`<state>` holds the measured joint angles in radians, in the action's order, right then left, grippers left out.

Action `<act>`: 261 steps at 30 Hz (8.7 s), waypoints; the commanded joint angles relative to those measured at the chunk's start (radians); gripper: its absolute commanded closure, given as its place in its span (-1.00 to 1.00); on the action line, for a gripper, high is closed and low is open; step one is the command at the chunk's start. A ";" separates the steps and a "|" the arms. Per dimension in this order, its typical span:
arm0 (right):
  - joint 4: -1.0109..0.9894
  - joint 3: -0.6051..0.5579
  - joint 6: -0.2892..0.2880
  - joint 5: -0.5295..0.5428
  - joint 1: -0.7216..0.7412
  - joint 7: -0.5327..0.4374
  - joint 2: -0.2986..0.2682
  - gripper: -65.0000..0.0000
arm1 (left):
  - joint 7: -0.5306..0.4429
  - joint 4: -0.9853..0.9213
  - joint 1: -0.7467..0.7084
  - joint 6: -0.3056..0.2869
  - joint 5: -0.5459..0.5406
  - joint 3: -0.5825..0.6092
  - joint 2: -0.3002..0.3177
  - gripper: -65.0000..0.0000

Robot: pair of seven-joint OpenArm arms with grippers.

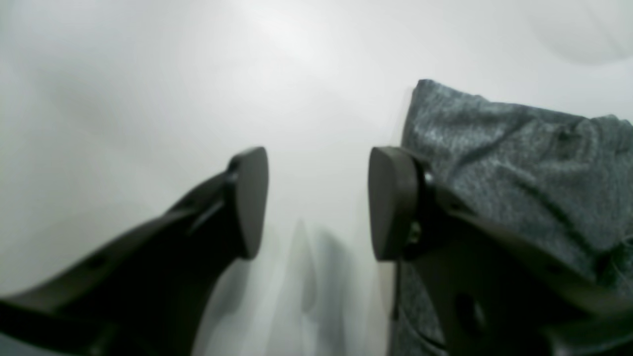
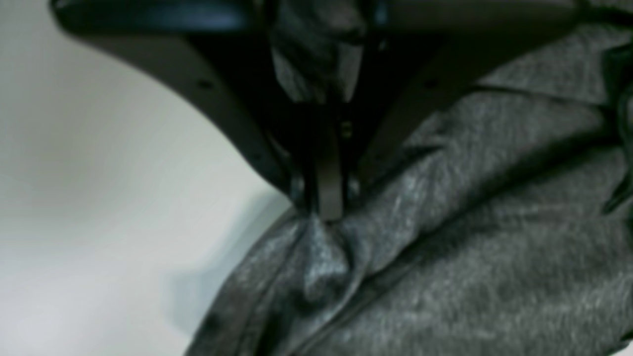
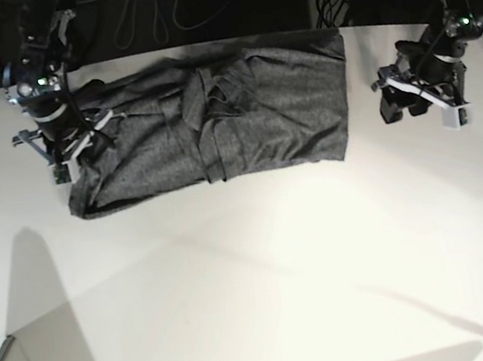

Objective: Layout the t-shirt on the table in an organized manner, then fold the t-shirt properly
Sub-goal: 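Grasp the strip end under the right gripper with the right gripper, then fold the grasped end with the right gripper over toward the left gripper, then press the folded bundle flat with the right gripper and release, then tuck the bundle's loose edge under with the left gripper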

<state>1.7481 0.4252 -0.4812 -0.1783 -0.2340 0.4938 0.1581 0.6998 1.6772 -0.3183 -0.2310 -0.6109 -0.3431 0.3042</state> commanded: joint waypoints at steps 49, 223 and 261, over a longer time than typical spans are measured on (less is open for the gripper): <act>-0.035 -1.055 0.008 -0.046 0.118 -0.040 -0.001 1.00 | -0.015 -0.022 -0.075 -0.005 -0.011 0.031 0.031 0.01; 0.269 -0.922 0.003 0.013 -0.141 -0.240 -0.271 0.07 | 0.275 -0.150 0.290 -0.229 0.243 -0.290 -0.012 0.00; 0.214 -0.579 0.002 0.015 -0.189 -0.238 -0.243 0.07 | 0.291 -0.012 0.202 -0.216 0.164 -0.146 -0.195 0.00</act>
<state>1.9411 -0.1555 -0.4778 -0.1764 -0.4278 0.2840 -0.0830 1.0050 1.6508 -0.1280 -0.4450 -0.4305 -0.4873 0.0998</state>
